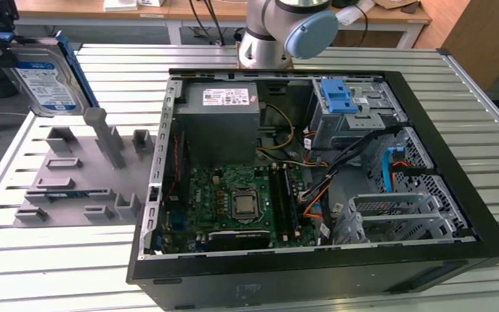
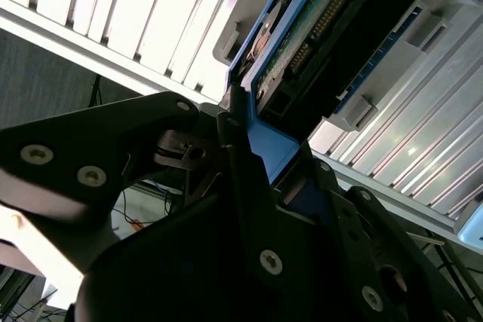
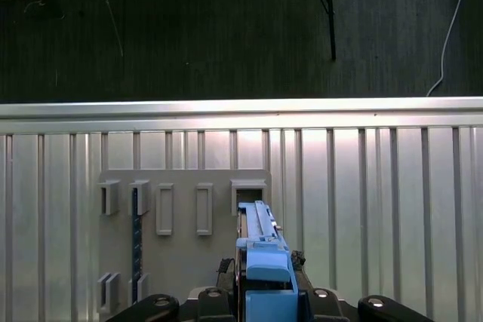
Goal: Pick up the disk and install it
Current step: 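Pick up the disk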
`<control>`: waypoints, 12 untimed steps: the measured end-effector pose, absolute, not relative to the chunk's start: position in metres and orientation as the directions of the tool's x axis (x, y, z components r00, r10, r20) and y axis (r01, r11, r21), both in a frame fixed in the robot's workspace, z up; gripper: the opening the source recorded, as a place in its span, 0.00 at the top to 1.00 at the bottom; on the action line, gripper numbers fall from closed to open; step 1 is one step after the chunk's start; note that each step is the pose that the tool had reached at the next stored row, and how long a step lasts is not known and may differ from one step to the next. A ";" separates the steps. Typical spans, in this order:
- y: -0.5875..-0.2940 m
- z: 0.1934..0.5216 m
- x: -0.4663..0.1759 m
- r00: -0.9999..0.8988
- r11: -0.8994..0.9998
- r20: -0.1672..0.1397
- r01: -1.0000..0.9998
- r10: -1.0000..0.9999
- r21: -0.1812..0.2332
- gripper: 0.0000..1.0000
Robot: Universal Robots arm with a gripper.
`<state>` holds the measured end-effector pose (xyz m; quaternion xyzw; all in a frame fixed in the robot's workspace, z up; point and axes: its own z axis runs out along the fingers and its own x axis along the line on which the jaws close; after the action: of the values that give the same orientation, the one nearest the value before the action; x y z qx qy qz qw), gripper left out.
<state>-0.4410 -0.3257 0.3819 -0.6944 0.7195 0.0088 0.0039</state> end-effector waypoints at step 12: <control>-0.326 0.385 -0.441 -0.035 0.035 -0.018 -0.999 -0.999 0.007 0.63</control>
<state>-0.4410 -0.3257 0.3848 -0.6945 0.7195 0.0088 0.0040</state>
